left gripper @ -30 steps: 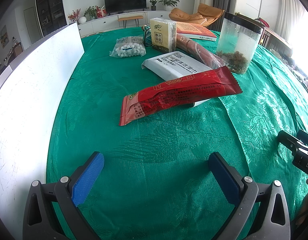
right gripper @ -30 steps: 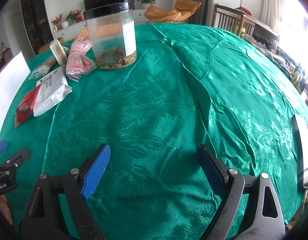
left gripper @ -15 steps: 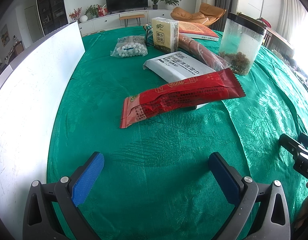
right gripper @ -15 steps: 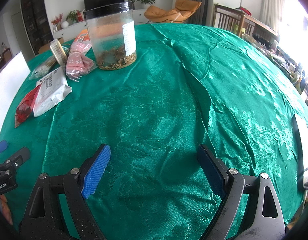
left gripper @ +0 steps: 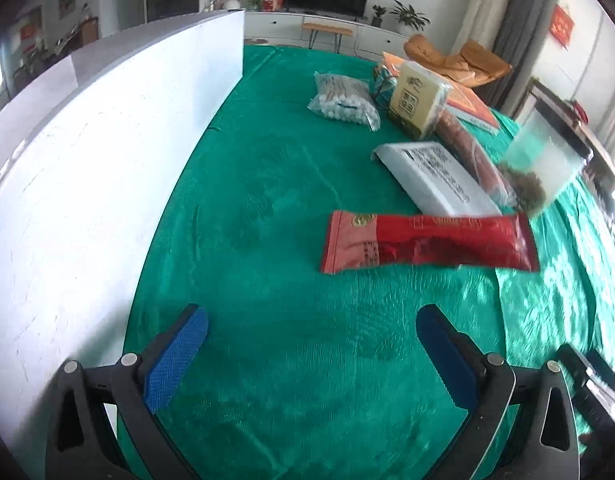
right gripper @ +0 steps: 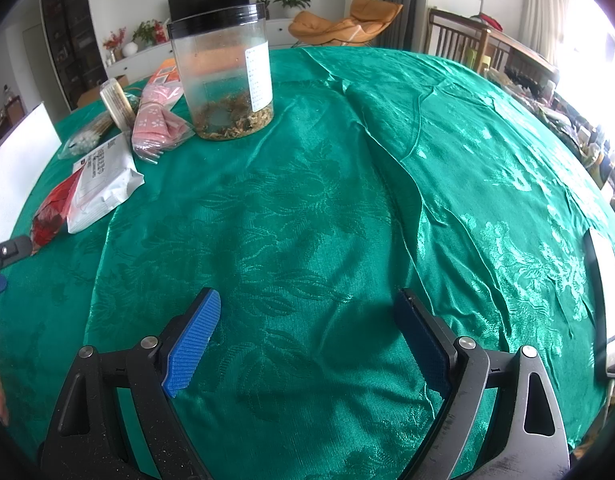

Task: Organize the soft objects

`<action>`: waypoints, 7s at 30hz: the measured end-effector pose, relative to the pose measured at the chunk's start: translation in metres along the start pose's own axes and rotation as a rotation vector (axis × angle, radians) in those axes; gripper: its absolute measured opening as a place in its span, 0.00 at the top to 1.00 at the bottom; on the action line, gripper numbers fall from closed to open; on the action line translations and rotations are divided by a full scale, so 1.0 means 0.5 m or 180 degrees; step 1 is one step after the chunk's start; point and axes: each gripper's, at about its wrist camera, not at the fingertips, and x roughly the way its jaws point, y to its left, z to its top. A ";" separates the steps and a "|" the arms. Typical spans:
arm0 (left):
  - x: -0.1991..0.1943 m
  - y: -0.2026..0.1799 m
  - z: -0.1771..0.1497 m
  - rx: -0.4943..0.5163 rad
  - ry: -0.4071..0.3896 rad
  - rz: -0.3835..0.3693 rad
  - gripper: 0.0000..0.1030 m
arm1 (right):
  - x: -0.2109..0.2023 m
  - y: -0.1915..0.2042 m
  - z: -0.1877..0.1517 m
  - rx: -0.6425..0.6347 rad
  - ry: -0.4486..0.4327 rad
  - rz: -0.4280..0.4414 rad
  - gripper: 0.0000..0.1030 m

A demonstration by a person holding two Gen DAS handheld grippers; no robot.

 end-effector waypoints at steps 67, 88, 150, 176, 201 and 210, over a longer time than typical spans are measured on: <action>-0.023 -0.019 -0.046 0.0422 -0.0088 0.0052 0.00 | 0.067 -0.129 0.219 -0.0033 -0.0177 0.0461 0.21; -0.023 -0.020 -0.046 0.0422 -0.0089 0.0053 0.00 | 0.018 -0.109 0.040 0.0062 0.0010 -0.0071 0.14; 0.107 -0.181 0.404 0.0132 0.0180 -0.0234 0.07 | 0.023 -0.111 0.040 0.0056 0.0018 -0.0039 0.11; 0.081 -0.044 0.336 0.1026 0.0622 0.0048 0.12 | 0.022 -0.110 0.040 0.0053 0.0021 -0.0035 0.09; 0.149 -0.101 0.279 0.1961 0.0849 -0.0321 0.10 | 0.021 -0.110 0.040 0.0052 0.0023 -0.0033 0.09; 0.155 -0.072 0.291 0.1405 0.0789 -0.0270 0.35 | 0.015 -0.121 0.041 0.0117 0.0005 0.0114 0.10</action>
